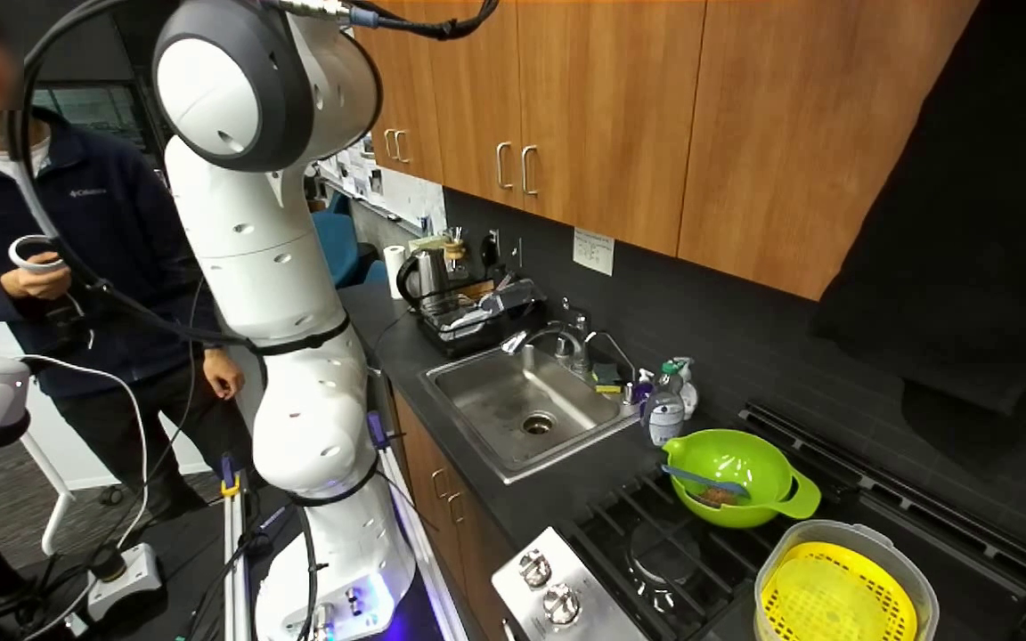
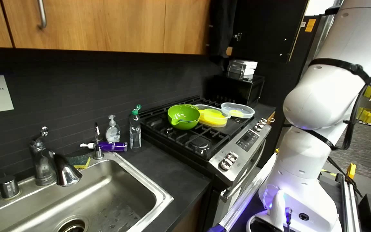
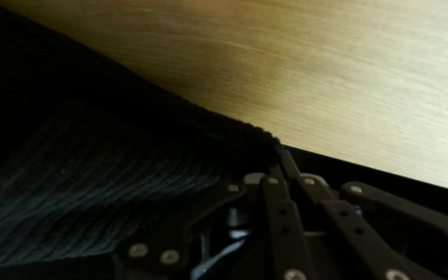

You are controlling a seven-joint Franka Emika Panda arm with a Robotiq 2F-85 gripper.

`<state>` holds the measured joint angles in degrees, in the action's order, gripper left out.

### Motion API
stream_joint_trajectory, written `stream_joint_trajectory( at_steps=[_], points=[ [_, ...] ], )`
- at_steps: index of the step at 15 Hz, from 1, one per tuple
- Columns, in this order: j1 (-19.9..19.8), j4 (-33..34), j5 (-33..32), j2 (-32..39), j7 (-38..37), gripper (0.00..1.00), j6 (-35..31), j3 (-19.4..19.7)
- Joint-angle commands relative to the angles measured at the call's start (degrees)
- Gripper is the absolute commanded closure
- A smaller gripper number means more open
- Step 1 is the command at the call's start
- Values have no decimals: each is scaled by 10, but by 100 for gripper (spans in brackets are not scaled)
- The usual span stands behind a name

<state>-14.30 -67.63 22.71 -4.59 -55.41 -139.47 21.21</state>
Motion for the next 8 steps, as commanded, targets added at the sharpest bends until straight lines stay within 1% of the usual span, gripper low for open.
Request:
stream_joint_trajectory(
  at_steps=[1, 5, 8],
  points=[
    [7, 38, -15, 3, 32, 99, 5, -7],
    [18, 76, -15, 6, 77, 99, 13, -17],
    [31, 100, -1, 14, 116, 99, 25, -26]
  ],
)
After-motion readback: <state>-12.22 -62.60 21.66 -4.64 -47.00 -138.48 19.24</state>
